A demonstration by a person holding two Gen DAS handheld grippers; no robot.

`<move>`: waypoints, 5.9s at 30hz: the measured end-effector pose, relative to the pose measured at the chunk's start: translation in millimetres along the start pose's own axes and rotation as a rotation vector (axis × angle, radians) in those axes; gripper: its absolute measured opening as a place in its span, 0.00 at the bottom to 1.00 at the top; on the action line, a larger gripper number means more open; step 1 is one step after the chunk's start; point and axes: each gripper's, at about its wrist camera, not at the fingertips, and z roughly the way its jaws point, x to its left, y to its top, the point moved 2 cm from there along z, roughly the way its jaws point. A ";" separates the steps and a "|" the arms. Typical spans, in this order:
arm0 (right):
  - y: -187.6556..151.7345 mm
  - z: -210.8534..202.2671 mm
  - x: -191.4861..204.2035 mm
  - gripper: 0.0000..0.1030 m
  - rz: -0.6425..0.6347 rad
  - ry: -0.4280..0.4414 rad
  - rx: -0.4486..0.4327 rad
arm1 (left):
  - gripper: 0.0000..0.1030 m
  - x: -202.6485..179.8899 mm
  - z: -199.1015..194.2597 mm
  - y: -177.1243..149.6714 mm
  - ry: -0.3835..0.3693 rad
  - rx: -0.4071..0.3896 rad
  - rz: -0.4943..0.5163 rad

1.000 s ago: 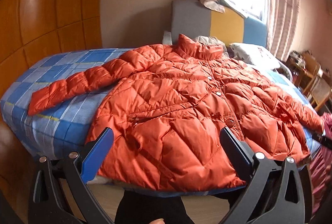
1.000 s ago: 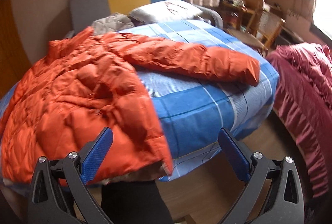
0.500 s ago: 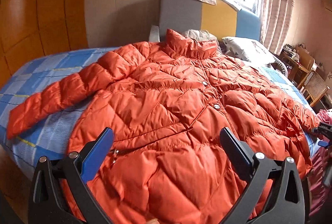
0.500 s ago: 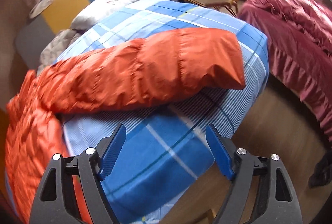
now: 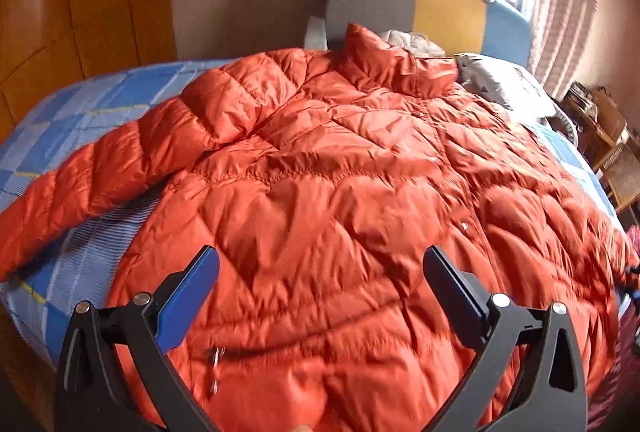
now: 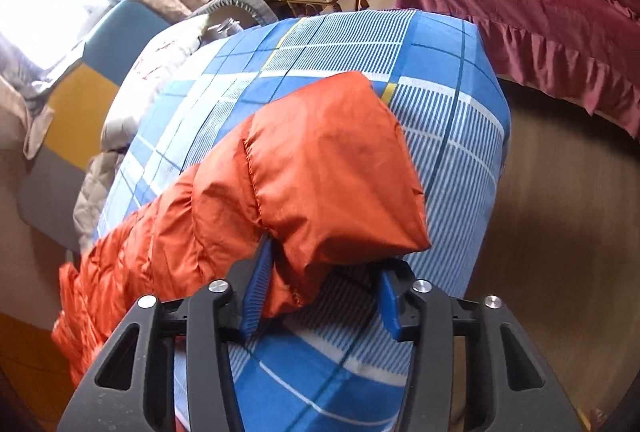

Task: Fold large clothes
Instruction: 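Reach the right tool to the jacket sleeve cuff and close on it, then lift the sleeve with the right tool and lay it across the jacket body, then open the right tool to release the sleeve while the left tool grasps the other sleeve, then lift the other sleeve with the left tool and carry it across the jacket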

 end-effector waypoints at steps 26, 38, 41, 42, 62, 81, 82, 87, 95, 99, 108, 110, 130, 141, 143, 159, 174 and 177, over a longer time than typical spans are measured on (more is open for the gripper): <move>39.4 -0.5 146.8 0.06 -0.375 0.050 -0.132 | 0.96 20.0 110.5 45.9 0.072 0.102 -0.008; -57.1 -12.2 296.9 0.06 -0.661 0.274 -0.064 | 0.96 20.7 108.6 44.4 0.073 0.091 -0.008; -86.7 -14.0 320.4 0.06 -0.730 0.322 -0.029 | 0.96 21.2 108.3 44.2 0.072 0.088 -0.009; -99.9 -14.8 330.2 0.06 -0.760 0.342 -0.013 | 0.96 21.3 108.1 44.1 0.073 0.087 -0.009; -301.2 -5.5 411.1 0.06 -1.134 0.493 0.283 | 0.97 22.2 106.3 43.0 0.065 0.081 -0.015; -330.7 -10.5 409.1 0.57 -1.147 0.612 0.392 | 0.97 21.6 107.4 44.7 0.059 0.079 -0.020; -326.7 -12.7 406.5 0.57 -1.137 0.618 0.388 | 0.97 21.4 106.8 45.8 0.058 0.079 -0.021; -290.5 -22.1 387.0 0.63 -1.054 0.649 0.346 | 0.88 22.3 90.9 51.6 -0.002 0.047 -0.057; -222.2 -19.5 337.3 0.75 -0.899 0.616 0.271 | 0.88 -1.4 85.5 84.0 -0.140 0.020 -0.121; -194.4 -13.8 308.2 0.75 -0.822 0.596 0.261 | 0.88 -20.7 92.6 97.5 -0.170 0.026 -0.113; -172.3 -5.0 275.7 0.75 -0.751 0.575 0.263 | 0.78 -35.1 101.0 110.7 -0.199 0.050 -0.134; -168.5 -9.0 274.6 0.75 -0.754 0.581 0.249 | 0.73 -36.3 104.9 112.6 -0.212 0.058 -0.142; -174.1 65.3 336.0 0.71 -0.952 0.332 0.080 | 0.72 -21.6 111.3 117.2 -0.262 0.055 -0.151; -191.1 79.0 328.0 0.74 -1.004 0.293 0.048 | 0.18 -9.5 140.0 113.6 -0.217 0.105 -0.196; -194.8 81.0 329.4 0.75 -1.023 0.279 0.042 | 0.16 -9.4 146.8 105.9 -0.203 0.114 -0.193; -200.9 86.4 335.2 0.76 -1.072 0.229 0.008 | 0.66 -26.4 83.4 122.8 -0.078 -0.093 -0.094; -201.5 87.1 332.7 0.78 -1.073 0.238 0.000 | 0.66 -43.0 175.5 128.4 -0.066 0.030 -0.052; -202.1 87.7 333.4 0.78 -1.077 0.234 -0.003 | 0.67 -44.1 178.6 129.9 -0.056 0.033 -0.051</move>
